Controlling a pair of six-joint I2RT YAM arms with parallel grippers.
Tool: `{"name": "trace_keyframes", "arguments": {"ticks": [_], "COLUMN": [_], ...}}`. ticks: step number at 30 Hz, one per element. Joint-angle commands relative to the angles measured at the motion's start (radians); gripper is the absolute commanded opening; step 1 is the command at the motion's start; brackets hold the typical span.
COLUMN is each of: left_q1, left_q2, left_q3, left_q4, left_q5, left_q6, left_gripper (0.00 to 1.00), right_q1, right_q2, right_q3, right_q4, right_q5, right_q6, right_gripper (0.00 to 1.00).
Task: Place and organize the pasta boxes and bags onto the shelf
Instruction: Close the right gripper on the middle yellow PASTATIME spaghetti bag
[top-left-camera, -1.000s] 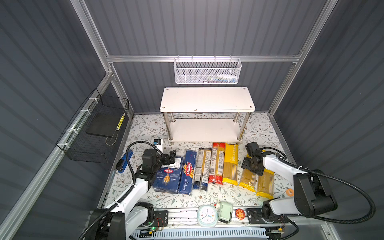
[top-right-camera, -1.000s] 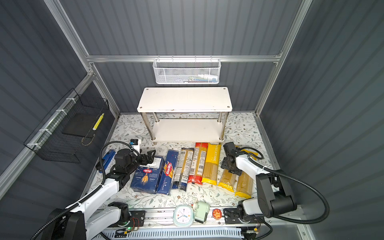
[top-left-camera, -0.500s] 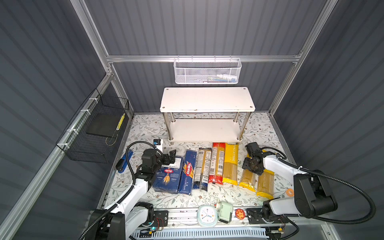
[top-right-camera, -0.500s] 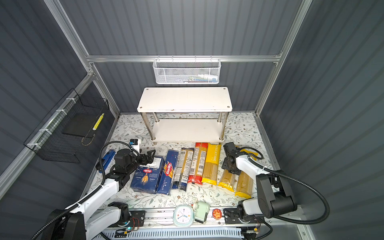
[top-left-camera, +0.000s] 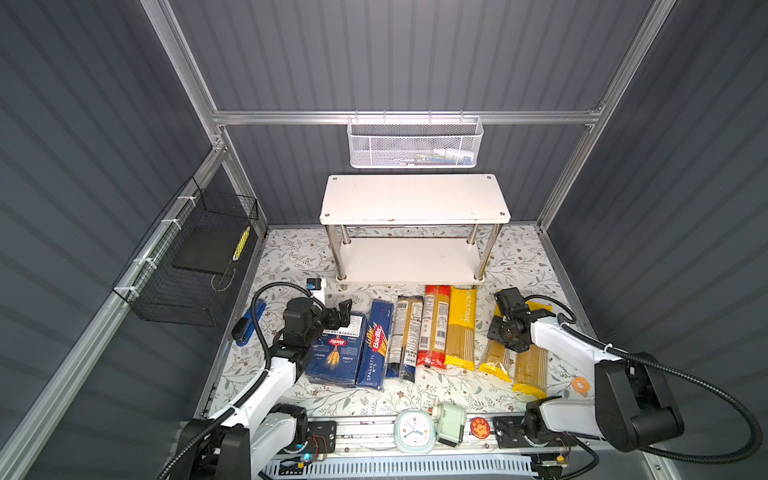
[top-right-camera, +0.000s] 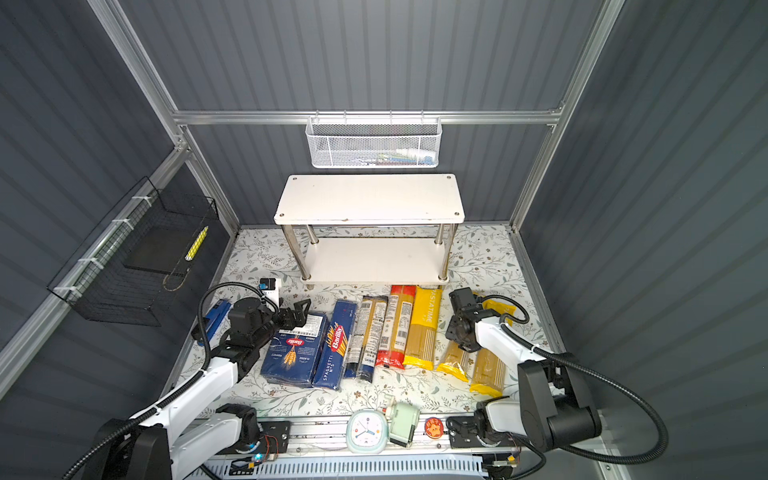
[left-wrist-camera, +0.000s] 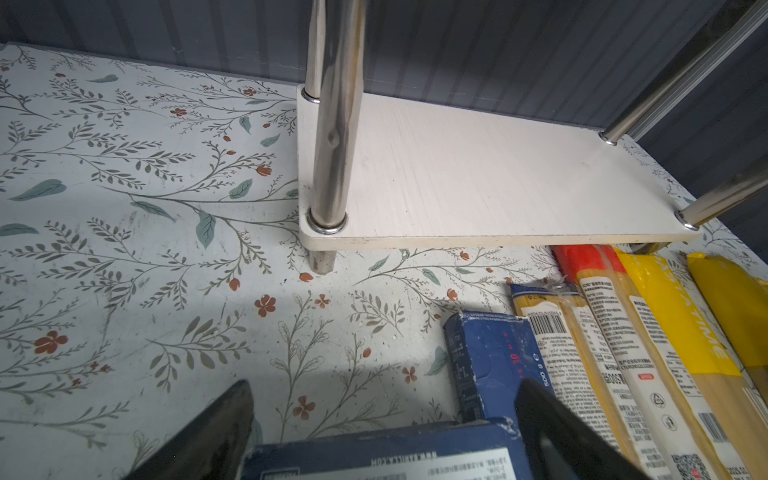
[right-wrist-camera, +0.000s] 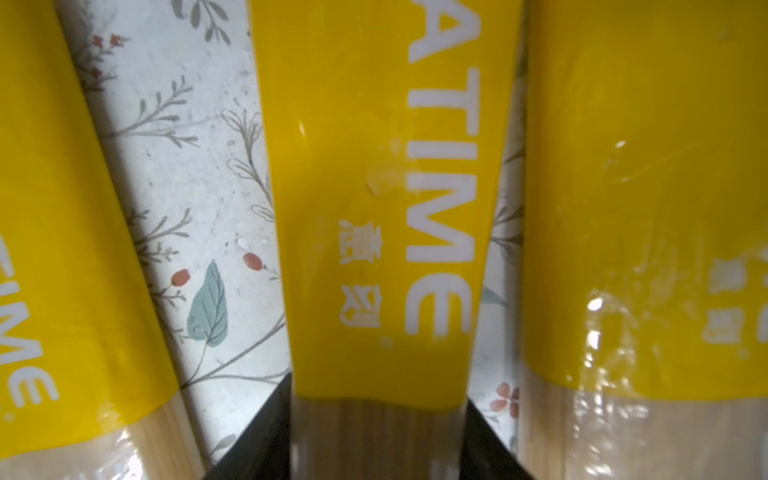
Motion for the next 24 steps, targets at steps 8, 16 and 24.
{"name": "trace_keyframes", "arguments": {"ticks": [8,16,24], "left_q1": [-0.004,-0.004,-0.004], "left_q2": [-0.017,-0.009,0.000], "left_q3": [-0.001,-0.003,0.001], "left_q4": [-0.005,0.004,0.002], "left_q5": [-0.005,0.007,0.007], "left_q6": [0.000,-0.004,-0.004], "left_gripper": [0.99,0.99,0.99], "right_q1": [0.001,0.001,0.001], "right_q2": [-0.044,-0.075,-0.115], "right_q3": [-0.028,-0.022,-0.027], "right_q4": [0.023,0.023,0.025], "right_q5": [-0.044,-0.037,-0.025], "right_q6": [0.019,0.008,0.003], "right_gripper": [0.41,0.28,0.14]}}
